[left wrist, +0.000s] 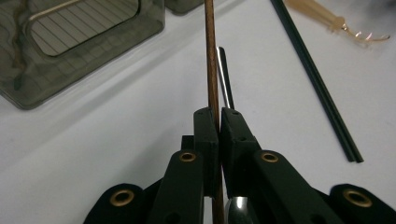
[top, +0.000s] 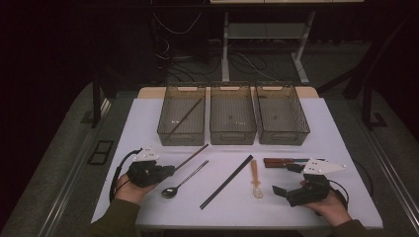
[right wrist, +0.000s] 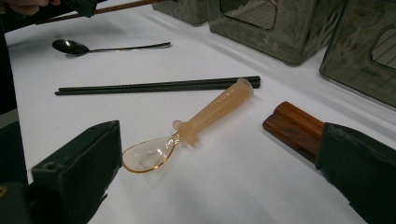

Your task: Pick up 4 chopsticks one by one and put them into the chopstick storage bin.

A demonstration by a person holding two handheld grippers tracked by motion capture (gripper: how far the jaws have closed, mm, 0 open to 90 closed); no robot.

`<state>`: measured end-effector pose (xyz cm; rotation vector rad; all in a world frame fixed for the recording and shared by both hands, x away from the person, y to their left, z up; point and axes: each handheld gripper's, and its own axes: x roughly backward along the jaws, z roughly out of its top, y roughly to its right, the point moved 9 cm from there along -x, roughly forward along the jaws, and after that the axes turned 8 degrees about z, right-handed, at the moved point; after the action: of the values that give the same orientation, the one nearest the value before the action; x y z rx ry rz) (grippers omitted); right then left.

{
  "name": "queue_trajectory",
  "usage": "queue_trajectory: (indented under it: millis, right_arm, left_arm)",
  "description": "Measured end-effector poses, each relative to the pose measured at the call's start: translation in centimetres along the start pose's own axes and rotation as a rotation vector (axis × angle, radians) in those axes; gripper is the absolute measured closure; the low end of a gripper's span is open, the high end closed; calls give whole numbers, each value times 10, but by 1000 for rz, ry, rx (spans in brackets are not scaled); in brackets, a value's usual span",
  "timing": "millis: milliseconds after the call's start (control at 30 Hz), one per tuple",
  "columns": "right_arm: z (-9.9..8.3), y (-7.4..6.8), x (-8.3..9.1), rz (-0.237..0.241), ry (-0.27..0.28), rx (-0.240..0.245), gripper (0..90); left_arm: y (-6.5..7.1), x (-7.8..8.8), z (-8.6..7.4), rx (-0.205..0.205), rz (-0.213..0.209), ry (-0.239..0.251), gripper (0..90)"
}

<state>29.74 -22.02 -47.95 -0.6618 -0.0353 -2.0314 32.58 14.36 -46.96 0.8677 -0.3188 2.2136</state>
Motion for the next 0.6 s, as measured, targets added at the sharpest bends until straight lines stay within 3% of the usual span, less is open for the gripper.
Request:
queue_trajectory:
  millis: [167,600]
  right_arm:
    - [0,0,-1,0,0,3,8]
    - [-1,0,-1,0,-5,1,7]
  left_arm:
    - [-1,5,9,29,-13,39,852]
    - [-9,9,28,41,9,84,852]
